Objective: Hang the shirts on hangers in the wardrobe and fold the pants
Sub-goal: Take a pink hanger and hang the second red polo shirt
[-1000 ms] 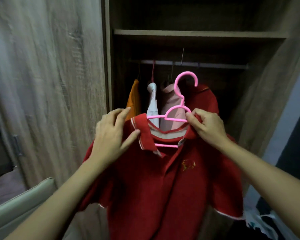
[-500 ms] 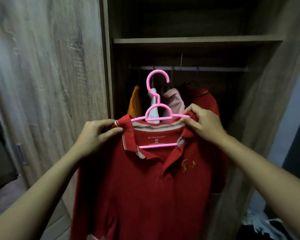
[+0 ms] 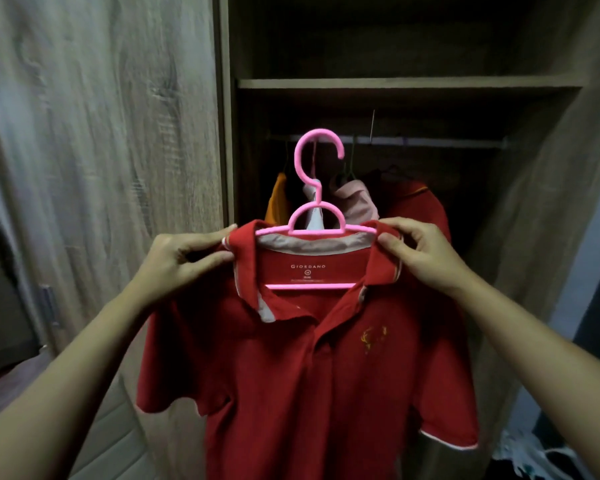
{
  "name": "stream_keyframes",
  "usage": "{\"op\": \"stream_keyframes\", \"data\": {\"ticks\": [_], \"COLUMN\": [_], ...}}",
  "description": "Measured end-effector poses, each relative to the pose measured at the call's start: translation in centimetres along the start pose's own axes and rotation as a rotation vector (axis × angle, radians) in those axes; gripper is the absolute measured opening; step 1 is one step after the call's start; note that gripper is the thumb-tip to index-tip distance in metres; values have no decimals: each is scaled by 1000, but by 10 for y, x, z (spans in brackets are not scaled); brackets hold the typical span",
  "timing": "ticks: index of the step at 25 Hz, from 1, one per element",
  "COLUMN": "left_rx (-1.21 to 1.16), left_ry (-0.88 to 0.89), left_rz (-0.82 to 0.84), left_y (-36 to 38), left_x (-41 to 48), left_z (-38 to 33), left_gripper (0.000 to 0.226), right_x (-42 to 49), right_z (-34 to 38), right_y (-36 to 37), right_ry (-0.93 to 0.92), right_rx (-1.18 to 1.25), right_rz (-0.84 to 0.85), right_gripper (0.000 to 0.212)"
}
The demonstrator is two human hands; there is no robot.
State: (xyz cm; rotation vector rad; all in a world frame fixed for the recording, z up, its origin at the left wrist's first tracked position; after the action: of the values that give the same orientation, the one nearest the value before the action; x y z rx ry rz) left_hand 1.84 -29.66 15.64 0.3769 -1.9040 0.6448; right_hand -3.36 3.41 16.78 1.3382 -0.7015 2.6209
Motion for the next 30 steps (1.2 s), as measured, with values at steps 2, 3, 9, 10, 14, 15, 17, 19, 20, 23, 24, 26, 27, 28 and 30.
{"op": "stream_keyframes", "data": {"ticks": [2,3,9,10,14,15,17,19,20,23,24,26,27,28,30], "left_rx": [94,115,124,138,176,178,179,177,179,167,180,210,249,280,438], "left_ry": [-4,-29,-153,-170,-203,-205,-219,-253,-266,-279,-269,-240,-230,-210,-102], "left_rz": [18,10,-80,-81,-54,-46,-35,-43,-58,-22,-28,-54,-60,-83,-96], "left_y": [0,-1,-21,-26,-34,-32,-28,-28,-31,-32,-31,-26,-22,-16,4], "left_x": [0,-2,-14,-15,-17,-17,-14,-11,-11,-13,-15,-19,-23,-27,-39], "left_z": [9,15,32,35,40,38,37,41,42,42,41,26,18,10,-17], "left_gripper": [61,56,18,20,43,46,49,50,49,48,48,33,14,12,41], "right_x": [0,2,-24,-40,-96,-102,-105,-106,-108,-114,-112,-102,-94,-86,-75], "right_z": [6,7,-41,-58,-118,-120,-116,-110,-107,-98,-92,-59,-34,-10,28], "right_y": [1,0,-26,-33,-54,-53,-47,-44,-45,-54,-56,-48,-38,-26,5], "right_ry": [-18,-19,115,171,349,373,408,379,354,347,342,247,164,123,236], "right_rx": [18,11,-215,-189,-221,-225,-234,-299,-330,-472,-555,-532,-436,-322,-77], "right_rz": [-25,-8,107,63,-71,-80,-135,-216,-248,-348,-422,-584,-626,-620,-470], "right_gripper": [22,20,28,34,69,61,37,33,36,45,47,42,33,23,15]}}
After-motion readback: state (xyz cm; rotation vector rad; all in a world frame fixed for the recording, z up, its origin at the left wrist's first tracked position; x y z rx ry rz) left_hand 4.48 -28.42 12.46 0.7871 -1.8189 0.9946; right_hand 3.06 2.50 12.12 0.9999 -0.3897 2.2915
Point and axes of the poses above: each hand's wrist, its own x-axis towards the middle knuckle, its own y-axis out of the palm, z = x × y, the point moved 5 cm from there along x, towards the middle knuckle, and after that the axes turned 15 degrees about -z, right-handed, at the moved point
